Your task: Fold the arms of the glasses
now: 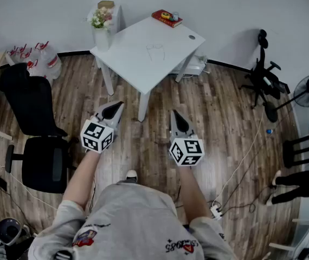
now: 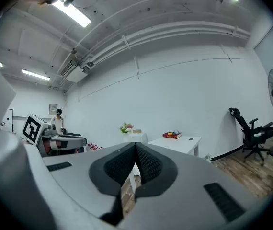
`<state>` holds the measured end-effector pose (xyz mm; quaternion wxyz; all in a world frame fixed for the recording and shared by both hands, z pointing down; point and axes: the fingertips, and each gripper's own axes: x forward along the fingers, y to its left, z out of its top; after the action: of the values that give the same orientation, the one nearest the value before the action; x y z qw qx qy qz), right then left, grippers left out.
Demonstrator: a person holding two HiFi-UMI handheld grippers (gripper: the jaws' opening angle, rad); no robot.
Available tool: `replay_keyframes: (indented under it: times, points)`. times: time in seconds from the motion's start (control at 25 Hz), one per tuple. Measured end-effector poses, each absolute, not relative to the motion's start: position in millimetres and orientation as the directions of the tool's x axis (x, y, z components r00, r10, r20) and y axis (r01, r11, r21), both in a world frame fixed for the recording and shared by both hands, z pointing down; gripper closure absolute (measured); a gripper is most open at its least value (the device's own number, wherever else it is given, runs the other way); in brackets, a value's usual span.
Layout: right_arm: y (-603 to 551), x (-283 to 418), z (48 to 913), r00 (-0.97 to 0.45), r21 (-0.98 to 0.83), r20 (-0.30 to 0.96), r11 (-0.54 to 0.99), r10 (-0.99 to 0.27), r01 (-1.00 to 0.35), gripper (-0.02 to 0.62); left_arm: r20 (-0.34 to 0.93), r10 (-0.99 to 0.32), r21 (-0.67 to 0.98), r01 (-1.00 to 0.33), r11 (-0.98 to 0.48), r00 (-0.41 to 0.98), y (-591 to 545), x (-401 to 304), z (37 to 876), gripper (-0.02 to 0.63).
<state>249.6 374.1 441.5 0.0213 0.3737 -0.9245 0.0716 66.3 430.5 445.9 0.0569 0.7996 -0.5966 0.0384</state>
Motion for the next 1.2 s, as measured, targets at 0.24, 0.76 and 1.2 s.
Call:
replay_keyframes:
  times: [0.24,0.76,1.2]
  points:
    - [375.2,248.4,447.1,-0.719,-0.109,0.107,0.71,-0.687,-0.695,0.597,0.124,-0.939,0.07,-0.947,-0.315,0.321,431.7,60.4,449.5,0.601]
    - [367.7,241.9,447.5,-0.714,-0.076,0.084,0.71,-0.695,-0.7,0.358,0.085,-0.946,0.127,-0.945,-0.302,0.313,421.2,36.5,463.8,0.221]
    - [358.6,245.6,461.4,-0.642,-0.08,0.116,0.637,-0.758,-0.767,0.163,0.15,-0.91,0.143,-0.919,-0.368,0.387,400.5,33.8,481.4,0.222]
